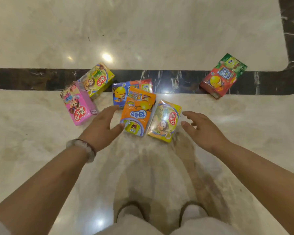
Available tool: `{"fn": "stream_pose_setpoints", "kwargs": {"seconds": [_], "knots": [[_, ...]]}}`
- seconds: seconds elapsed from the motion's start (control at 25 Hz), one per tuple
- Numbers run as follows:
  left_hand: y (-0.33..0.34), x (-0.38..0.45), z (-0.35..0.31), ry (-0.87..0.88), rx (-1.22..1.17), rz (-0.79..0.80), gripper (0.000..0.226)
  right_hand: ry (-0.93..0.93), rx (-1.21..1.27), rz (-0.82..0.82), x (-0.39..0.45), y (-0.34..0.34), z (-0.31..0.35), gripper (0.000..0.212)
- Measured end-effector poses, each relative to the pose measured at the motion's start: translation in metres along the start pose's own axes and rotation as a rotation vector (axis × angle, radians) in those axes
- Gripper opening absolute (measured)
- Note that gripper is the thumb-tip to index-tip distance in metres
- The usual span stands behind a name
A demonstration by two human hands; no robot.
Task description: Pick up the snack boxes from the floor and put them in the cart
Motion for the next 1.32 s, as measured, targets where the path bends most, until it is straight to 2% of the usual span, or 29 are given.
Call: {"fn": "stream_pose_setpoints", "kwargs": {"seconds": [0.16,0.28,0.4,0.52,0.72,0.88,1.0,1.12,1.2,1.24,1.32], "knots": [[0.021,0.064,0.013,-0.039,-0.103,-0.026,0.067,0.021,0.062,-0.042,0.057,0.018,-0.026,0.042],[0.033,0.086,0.015,-0.129,-0.286,-0.027,0.068,0.091,0.118,-0.116,0.078,0.028,-0.037,0.057],[0.043,0.083,0.010,-0.213,-0.432,-0.096,0.065,0.243,0.217,-0.181,0.081,0.037,-0.048,0.069],[0.059,0.079,0.006,-0.197,-0.442,-0.118,0.056,0.293,0.226,-0.170,0.078,0.052,-0.058,0.048],[0.085,0.081,0.007,-0.194,-0.507,-0.033,0.042,0.174,0.197,-0.180,0.079,0.059,-0.058,0.043],[0.094,0.076,0.002,-0.243,-0.600,0.005,0.042,0.142,0.396,-0.214,0.070,0.060,-0.055,0.043],[0.097,0.076,0.001,-0.252,-0.669,0.020,0.051,0.179,0.680,-0.208,0.065,0.055,-0.053,0.055],[0.099,0.075,-0.003,-0.229,-0.758,0.081,0.058,0.243,0.964,-0.138,0.065,0.060,-0.053,0.072],[0.101,0.074,-0.007,-0.204,-0.813,0.127,0.052,0.296,1.077,-0.041,0.069,0.071,-0.053,0.079],[0.102,0.074,-0.008,-0.194,-0.827,0.137,0.047,0.313,1.099,0.002,0.071,0.076,-0.053,0.075],[0.103,0.077,-0.007,-0.189,-0.852,0.130,0.040,0.322,1.041,0.016,0.075,0.077,-0.051,0.055]]}}
Point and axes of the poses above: each hand's wrist, its own x-axis towards the middle knuckle, its own y-axis out of the palm, z = x × y, the point moved 4 cm from there along x, towards the middle knuckle, and after that the axes turned 11 degrees about x, right-handed, at the moved point
